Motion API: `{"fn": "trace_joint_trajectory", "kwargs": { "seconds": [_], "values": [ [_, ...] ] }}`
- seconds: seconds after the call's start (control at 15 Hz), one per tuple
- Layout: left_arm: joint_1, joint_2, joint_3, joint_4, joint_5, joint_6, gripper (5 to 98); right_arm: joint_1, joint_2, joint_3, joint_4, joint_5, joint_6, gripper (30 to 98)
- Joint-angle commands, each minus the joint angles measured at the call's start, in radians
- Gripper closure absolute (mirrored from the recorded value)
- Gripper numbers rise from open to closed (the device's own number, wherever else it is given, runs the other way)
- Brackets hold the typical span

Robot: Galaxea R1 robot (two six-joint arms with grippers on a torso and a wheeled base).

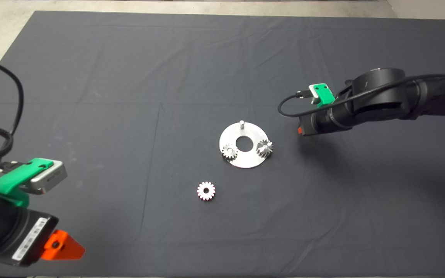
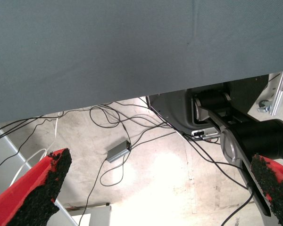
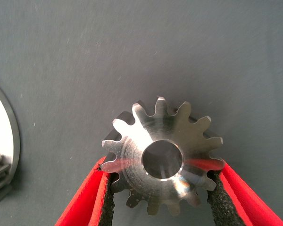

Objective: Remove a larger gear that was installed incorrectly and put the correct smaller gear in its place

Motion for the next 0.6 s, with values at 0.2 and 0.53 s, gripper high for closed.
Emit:
{"fn": "trace_joint_trajectory", "kwargs": {
  "seconds": [0.2,0.53],
  "values": [
    [-0.014,-0.005,0.013,-0.017,0.012,0.001,5.9,0.031,-0.001,0.038,-0.031,-0.004,0.009,83.0],
    [-0.014,-0.003,0.019,-0.017,0.01,0.003,5.9,0.033,-0.003,0.059,-0.03,-0.005,0.009,80.7]
  ]
}}
